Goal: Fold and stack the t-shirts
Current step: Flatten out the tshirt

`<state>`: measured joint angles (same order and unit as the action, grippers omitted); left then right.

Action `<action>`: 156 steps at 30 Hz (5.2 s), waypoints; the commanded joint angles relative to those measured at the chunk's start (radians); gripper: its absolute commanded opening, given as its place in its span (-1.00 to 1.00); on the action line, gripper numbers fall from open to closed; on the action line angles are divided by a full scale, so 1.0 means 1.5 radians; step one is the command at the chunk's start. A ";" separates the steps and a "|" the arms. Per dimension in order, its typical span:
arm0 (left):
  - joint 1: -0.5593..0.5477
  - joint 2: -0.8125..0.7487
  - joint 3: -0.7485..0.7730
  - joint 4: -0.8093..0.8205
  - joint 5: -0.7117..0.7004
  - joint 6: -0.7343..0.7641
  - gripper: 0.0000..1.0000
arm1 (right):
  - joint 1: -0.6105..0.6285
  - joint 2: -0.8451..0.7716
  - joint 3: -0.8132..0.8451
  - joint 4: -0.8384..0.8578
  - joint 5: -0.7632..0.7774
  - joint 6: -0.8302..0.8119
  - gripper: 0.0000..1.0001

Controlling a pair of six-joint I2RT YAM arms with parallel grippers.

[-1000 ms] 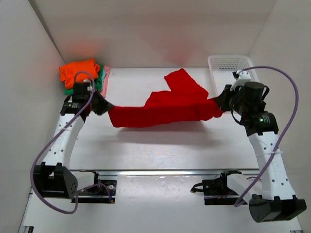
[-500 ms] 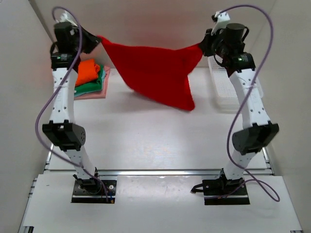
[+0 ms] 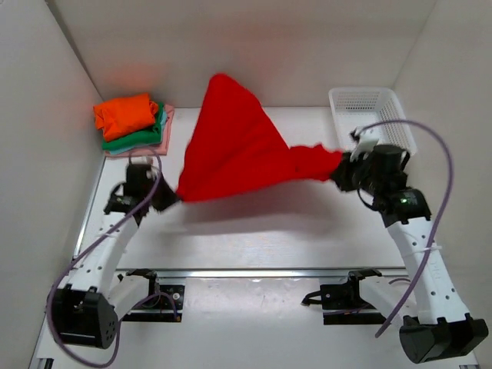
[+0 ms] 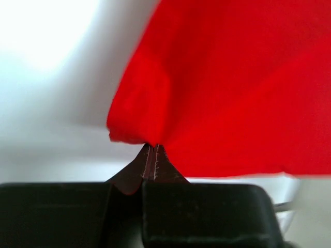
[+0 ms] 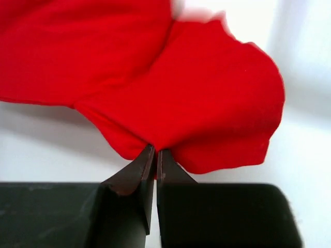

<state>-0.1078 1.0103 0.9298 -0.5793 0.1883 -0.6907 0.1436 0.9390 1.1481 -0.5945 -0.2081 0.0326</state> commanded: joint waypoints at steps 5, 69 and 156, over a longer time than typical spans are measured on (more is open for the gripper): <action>0.003 -0.054 -0.284 -0.023 -0.012 -0.052 -1.00 | 0.026 -0.051 -0.216 -0.232 -0.098 0.103 -0.37; -0.026 -0.074 -0.286 -0.058 -0.040 -0.029 -1.00 | -0.073 0.175 -0.346 0.023 -0.091 0.057 -0.45; 0.185 0.429 0.797 -0.029 0.120 -0.020 -1.00 | -0.114 0.404 0.615 0.176 -0.090 -0.007 -1.00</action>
<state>0.1680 1.7081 2.1971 -0.5648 0.4068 -0.7738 -0.0223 1.6058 2.1666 -0.3428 -0.3943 0.0582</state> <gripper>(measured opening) 0.022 0.008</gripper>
